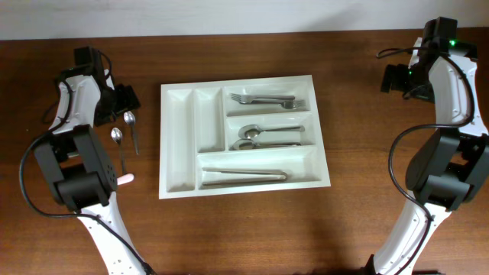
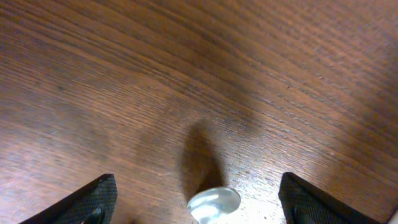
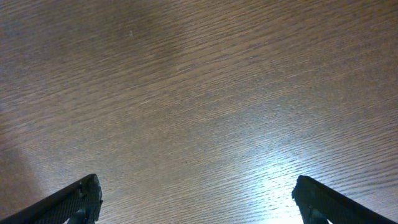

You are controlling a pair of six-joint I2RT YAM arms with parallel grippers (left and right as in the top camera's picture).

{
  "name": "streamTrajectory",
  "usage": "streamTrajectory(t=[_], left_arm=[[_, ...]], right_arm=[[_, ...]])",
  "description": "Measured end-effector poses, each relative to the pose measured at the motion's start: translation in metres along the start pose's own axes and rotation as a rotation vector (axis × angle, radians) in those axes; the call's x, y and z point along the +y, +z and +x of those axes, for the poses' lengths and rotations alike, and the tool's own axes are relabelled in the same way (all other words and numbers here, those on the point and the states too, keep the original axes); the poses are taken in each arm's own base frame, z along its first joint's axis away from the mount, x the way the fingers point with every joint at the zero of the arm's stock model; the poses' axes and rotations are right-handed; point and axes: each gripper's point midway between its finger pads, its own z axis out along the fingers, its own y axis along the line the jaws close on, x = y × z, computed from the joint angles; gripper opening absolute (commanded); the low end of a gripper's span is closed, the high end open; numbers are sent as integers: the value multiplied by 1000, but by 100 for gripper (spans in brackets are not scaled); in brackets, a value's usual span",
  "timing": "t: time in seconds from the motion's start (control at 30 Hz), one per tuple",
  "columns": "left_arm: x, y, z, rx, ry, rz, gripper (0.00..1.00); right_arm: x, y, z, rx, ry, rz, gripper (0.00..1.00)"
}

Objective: Pack container
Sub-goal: 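Move the left gripper down to the silver spoons left of the tray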

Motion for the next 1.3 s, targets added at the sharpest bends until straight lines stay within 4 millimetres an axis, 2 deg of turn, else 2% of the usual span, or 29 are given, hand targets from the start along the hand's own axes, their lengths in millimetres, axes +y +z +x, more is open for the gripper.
streamTrajectory(t=[0.13,0.63,0.77,0.9,1.07,1.3], left_arm=[[-1,7,2,10,-5,1,76],[-7,13,-7,-22,-8,36,73],[-10,15,-9,-21,-10,48,69],[-12,16,-12,-25,-13,67,56],[-16,16,-12,-20,-14,104,56],[-23,13,4,52,-20,145,57]], right_arm=[[0,0,0,0,0,0,99],[0,0,0,0,0,0,99],[0,0,0,0,0,0,99],[0,0,0,0,0,0,99],[0,0,0,0,0,0,99],[0,0,0,0,0,0,99]])
